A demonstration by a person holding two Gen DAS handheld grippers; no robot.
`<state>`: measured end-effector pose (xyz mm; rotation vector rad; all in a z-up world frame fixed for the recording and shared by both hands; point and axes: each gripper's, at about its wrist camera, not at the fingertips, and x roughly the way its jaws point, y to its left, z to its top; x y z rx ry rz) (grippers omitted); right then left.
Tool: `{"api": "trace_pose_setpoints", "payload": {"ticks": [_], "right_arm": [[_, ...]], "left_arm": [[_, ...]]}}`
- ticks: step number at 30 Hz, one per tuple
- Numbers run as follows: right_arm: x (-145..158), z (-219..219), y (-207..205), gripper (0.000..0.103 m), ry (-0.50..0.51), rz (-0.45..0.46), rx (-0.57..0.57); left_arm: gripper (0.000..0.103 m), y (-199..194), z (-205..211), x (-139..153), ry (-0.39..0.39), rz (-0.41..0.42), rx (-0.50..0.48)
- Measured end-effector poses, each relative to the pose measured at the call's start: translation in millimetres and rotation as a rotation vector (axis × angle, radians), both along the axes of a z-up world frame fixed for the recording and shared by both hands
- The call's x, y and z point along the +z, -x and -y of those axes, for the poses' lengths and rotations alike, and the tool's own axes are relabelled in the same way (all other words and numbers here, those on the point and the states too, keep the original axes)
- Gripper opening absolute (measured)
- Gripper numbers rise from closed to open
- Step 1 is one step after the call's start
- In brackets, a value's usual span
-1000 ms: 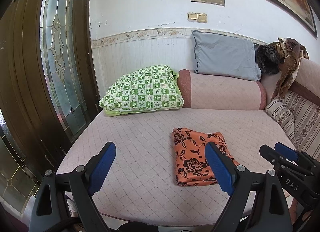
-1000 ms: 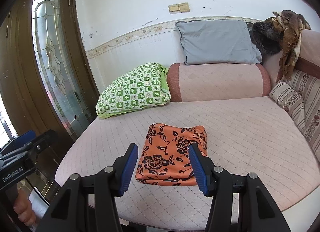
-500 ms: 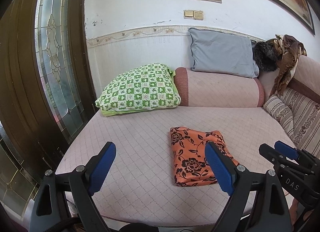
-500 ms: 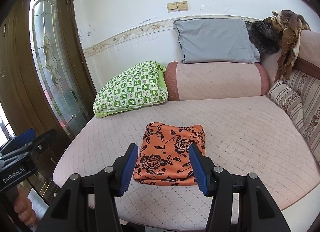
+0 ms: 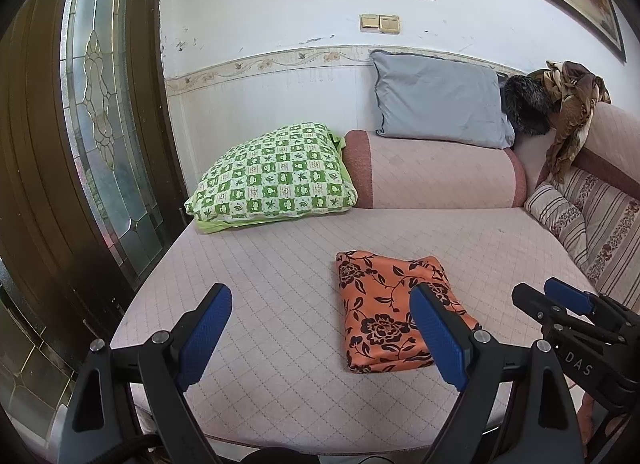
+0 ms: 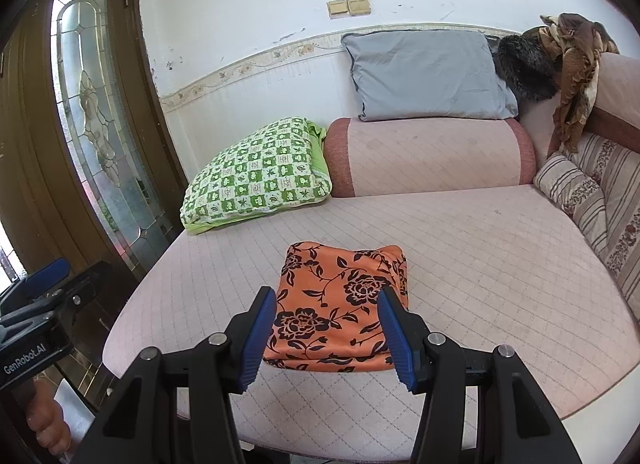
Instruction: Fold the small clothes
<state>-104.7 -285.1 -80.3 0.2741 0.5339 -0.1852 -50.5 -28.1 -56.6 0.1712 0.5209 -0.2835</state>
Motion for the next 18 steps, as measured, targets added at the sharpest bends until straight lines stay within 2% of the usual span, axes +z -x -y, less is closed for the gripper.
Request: {"api": "trace_pose_setpoints", "payload": {"ticks": [11, 16, 18], "right_arm": [[-9, -1, -17, 0.057, -0.013, -0.021, 0.022], [-17, 3, -26, 0.057, -0.029, -0.034, 0.032], [-22, 8, -31, 0.057, -0.036, -0.042, 0.031]], "left_arm": [[0.091, -13, 2, -2, 0.003, -0.012, 0.003], [0.091, -24, 7, -11, 0.021, -0.017, -0.011], [0.091, -39, 8, -19, 0.024, -0.046, -0.006]]}}
